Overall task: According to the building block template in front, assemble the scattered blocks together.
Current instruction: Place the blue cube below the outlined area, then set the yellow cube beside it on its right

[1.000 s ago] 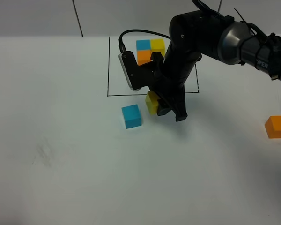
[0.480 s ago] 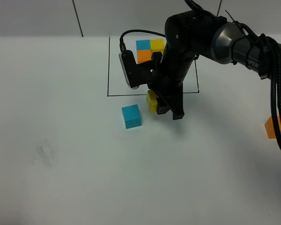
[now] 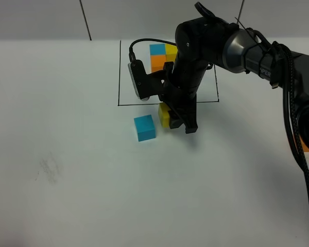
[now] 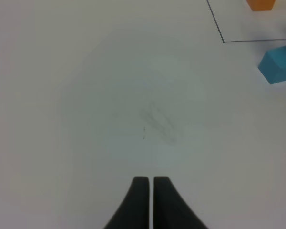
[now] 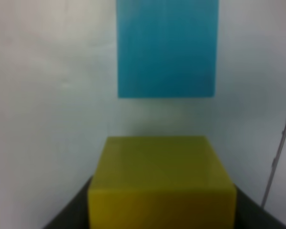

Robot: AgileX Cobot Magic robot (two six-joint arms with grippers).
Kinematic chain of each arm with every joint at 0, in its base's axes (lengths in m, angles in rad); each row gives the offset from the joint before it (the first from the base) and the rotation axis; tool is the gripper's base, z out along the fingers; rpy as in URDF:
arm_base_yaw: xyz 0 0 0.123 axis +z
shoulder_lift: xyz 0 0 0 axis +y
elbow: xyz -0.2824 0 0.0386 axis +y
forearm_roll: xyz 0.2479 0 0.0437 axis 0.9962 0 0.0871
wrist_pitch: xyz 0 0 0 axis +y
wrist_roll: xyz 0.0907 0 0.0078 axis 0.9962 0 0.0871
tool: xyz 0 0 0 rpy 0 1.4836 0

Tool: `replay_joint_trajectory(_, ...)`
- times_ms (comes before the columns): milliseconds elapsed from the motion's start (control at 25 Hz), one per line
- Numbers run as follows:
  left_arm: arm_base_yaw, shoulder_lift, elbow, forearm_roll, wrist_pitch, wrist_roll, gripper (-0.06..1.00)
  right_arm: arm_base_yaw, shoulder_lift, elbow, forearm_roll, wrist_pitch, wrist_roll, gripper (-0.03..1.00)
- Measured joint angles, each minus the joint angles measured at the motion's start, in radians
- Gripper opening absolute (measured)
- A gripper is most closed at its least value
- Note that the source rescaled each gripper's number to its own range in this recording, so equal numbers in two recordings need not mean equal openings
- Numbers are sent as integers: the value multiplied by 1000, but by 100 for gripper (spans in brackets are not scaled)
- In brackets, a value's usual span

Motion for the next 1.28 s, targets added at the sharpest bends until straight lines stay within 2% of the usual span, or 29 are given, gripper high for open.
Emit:
replay_joint_trajectory(960,0,0,0,0,0,0,0,12,64,-17,6,-9,3,51)
replay_joint_trajectory(1280,0,0,0,0,0,0,0,12,120,-105,16,17,16,51)
